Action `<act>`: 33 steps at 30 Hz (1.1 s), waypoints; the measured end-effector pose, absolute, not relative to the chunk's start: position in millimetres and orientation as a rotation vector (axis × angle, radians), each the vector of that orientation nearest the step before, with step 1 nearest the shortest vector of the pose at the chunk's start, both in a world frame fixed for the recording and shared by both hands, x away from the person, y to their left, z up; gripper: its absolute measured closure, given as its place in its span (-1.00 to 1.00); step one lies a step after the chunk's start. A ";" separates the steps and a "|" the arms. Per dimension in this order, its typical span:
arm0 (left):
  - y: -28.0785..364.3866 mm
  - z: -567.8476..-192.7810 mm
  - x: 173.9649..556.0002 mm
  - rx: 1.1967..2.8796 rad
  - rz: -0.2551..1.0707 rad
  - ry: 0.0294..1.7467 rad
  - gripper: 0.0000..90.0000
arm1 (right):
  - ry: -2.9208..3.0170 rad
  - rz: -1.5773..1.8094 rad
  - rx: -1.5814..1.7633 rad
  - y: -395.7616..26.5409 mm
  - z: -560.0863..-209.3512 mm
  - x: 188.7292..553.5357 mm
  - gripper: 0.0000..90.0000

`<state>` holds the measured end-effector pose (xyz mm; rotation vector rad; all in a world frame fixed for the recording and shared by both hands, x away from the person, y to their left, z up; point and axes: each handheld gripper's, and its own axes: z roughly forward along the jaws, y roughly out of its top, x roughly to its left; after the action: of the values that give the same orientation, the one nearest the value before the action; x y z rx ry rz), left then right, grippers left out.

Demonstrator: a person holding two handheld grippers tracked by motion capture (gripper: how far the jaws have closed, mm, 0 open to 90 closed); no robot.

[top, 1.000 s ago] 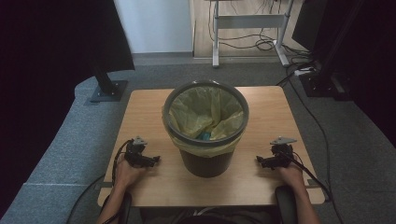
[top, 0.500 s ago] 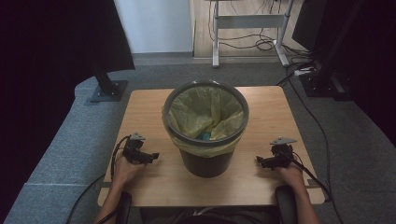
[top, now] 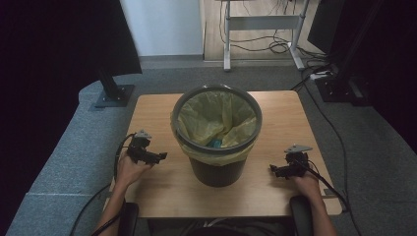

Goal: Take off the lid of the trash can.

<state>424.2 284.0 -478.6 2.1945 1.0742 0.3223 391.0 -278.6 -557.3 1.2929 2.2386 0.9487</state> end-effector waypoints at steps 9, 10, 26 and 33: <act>281.2 -453.5 429.3 2.202 0.322 1.059 -1.00 | 2.239 0.949 1.292 -278.6 -557.4 391.0 -1.00; 280.6 -450.5 430.1 2.205 0.324 1.057 -1.00 | 2.239 0.948 1.291 -278.6 -557.4 391.0 -1.00; 271.9 -396.0 442.2 2.218 0.326 1.008 -1.00 | 2.239 0.948 1.291 -278.7 -557.3 391.0 -1.00; 269.8 -371.4 449.2 2.209 0.323 0.995 -0.99 | 2.239 0.948 1.290 -278.6 -557.4 391.0 -1.00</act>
<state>449.2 269.8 -371.4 2.2088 0.9953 0.3233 391.0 -278.6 -557.4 1.2900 2.2392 0.9485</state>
